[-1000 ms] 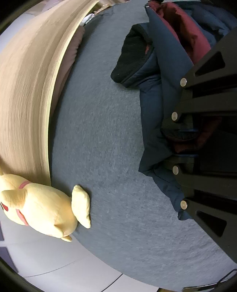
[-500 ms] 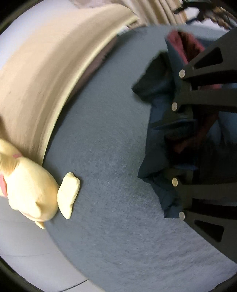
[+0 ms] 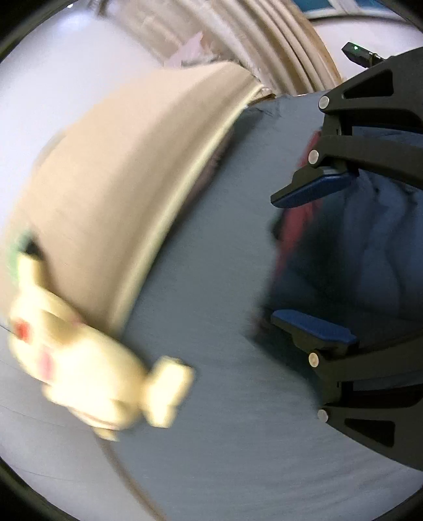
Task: Fold large clothes
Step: 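Open both tools and release the hem on the folded jacket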
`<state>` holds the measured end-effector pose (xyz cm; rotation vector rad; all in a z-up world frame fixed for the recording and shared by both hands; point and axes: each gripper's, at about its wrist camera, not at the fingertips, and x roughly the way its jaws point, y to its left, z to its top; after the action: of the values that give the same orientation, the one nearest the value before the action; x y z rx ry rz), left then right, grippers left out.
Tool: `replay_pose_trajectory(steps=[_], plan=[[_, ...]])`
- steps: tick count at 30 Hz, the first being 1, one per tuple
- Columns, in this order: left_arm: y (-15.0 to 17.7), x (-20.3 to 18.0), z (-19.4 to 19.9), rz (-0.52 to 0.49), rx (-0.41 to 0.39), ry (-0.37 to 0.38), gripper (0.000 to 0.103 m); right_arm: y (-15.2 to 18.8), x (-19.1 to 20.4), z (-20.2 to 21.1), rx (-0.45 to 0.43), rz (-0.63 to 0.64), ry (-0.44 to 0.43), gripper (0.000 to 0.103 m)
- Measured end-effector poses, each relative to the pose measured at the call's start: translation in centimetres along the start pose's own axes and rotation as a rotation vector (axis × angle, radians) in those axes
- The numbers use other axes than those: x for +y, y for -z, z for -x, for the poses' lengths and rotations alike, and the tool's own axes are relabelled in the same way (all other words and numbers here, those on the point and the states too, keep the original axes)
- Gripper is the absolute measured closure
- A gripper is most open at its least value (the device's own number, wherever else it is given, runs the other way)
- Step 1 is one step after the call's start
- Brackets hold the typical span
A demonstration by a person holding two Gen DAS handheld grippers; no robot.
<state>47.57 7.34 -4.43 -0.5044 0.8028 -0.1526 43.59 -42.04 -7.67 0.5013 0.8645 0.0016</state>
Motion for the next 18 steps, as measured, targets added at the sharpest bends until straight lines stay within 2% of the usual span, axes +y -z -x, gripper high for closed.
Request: replay_pose_trajectory(steps=[2,4,5,7,9,13,14,15,16,17,18], plan=[[-0.3,-0.1,1.2,-0.053,-0.089,-0.067,0.028,0.2,0.3,-0.7,0.012,0.03,-0.002,0.003],[-0.2,0.8,1.4,-0.087,-0.149,-0.151,0.027,0.0,0.3,-1.4,0.018,0.035,-0.009,0.003],[0.0,1.3,1.0,-0.099,-0.141,-0.182,0.027,-0.1,0.4,-1.9,0.023,0.034,-0.014,0.003],[0.8,2.7,-1.1,-0.145,-0.041,-0.216,0.027,-0.3,0.6,-2.9,0.038,0.046,-0.012,0.003],[1.9,3.9,-2.8,-0.173,0.008,-0.245,0.027,-0.5,0.8,-3.9,0.055,0.055,-0.01,0.003],[3.3,4.3,-5.9,-0.203,0.094,-0.217,0.028,-0.7,1.6,-6.6,0.117,0.059,-0.015,0.006],[3.6,4.0,-6.5,-0.226,0.112,-0.219,0.029,-1.0,1.7,-7.1,0.137,0.056,-0.018,0.025],[3.8,3.5,-7.4,-0.259,0.125,-0.229,0.034,-0.9,1.8,-7.7,0.154,0.059,-0.021,0.047],[3.8,3.1,-8.1,-0.28,0.129,-0.235,0.055,-0.9,2.1,-8.2,0.182,0.071,-0.021,0.084],[3.8,2.8,-8.7,-0.298,0.135,-0.27,0.073,-1.0,2.6,-8.1,0.176,0.089,-0.004,0.089],[3.6,2.9,-9.0,-0.296,0.129,-0.301,0.075,-1.3,3.0,-7.9,0.161,0.113,0.008,0.092]])
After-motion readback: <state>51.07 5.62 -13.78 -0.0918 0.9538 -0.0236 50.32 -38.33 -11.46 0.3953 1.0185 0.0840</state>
